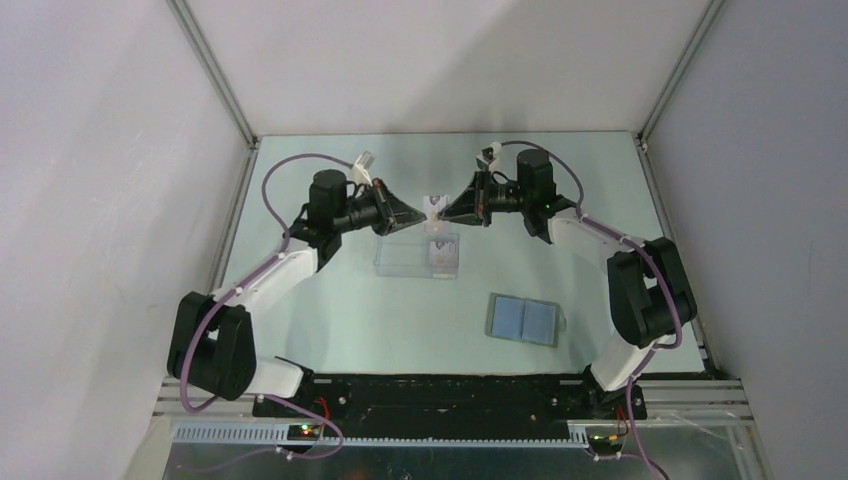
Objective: Put the credit cards into the card holder
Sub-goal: Insert the credit card into the card holder.
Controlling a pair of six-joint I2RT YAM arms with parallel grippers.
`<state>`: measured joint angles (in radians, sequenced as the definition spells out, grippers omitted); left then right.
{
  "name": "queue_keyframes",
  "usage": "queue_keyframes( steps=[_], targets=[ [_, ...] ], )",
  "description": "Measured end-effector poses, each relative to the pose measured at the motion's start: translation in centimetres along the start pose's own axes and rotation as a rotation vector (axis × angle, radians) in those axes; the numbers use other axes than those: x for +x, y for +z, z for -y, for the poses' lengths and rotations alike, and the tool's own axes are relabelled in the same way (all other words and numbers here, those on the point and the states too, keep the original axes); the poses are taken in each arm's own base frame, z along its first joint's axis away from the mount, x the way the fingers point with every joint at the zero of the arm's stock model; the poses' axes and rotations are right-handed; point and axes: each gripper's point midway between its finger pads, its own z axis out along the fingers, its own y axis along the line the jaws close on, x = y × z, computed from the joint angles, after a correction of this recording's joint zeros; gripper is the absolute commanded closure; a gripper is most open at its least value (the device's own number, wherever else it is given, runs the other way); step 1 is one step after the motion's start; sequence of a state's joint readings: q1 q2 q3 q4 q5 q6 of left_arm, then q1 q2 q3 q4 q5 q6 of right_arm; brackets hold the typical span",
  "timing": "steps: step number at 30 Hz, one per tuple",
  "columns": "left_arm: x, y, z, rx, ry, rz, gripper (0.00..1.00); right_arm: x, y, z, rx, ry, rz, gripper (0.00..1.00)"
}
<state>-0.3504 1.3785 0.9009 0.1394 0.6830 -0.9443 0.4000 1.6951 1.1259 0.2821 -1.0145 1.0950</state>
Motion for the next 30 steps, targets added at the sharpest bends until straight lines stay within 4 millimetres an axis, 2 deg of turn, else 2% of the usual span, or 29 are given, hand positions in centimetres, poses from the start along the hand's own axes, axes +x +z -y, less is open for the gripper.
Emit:
queue_keyframes(
  steps=[1,3,5,9,11,15,18,20,24,30],
  targets=[
    [0.1,0.0,-0.1,0.0,-0.001,-0.001,0.78,0.0,0.0,0.1,0.001,-0.003,-0.001,1.0],
    [0.1,0.0,-0.1,0.0,-0.001,-0.002,0.64,0.1,0.0,0.4,0.012,-0.005,-0.003,1.0],
    [0.4,0.0,-0.3,-0.004,-0.005,-0.008,0.54,0.3,-0.1,1.0,0.037,-0.009,-0.002,1.0],
    [1.5,0.1,-1.0,-0.022,-0.023,-0.021,0.48,0.9,-1.3,2.4,0.144,-0.018,0.021,1.0],
    [2.6,0.4,-1.2,-0.032,-0.025,-0.038,0.48,1.2,-2.8,2.7,0.204,-0.044,0.054,1.0],
    [5.8,1.5,-1.1,-0.049,-0.017,-0.095,0.5,2.3,-7.2,3.7,0.288,-0.074,0.14,1.0],
    [8.7,2.8,-0.6,-0.051,0.001,-0.157,0.52,4.0,-10.8,6.3,0.373,-0.038,0.202,1.0],
    [10.9,3.9,-0.7,-0.065,0.003,-0.208,0.54,5.3,-12.3,8.1,0.425,-0.005,0.216,1.0],
    [15.3,6.1,-1.4,-0.107,0.002,-0.311,0.58,8.9,-14.6,10.8,0.529,0.055,0.212,1.0],
    [20.0,8.6,-2.6,-0.164,0.005,-0.408,0.67,11.8,-16.6,12.3,0.64,0.059,0.238,1.0]
  ],
)
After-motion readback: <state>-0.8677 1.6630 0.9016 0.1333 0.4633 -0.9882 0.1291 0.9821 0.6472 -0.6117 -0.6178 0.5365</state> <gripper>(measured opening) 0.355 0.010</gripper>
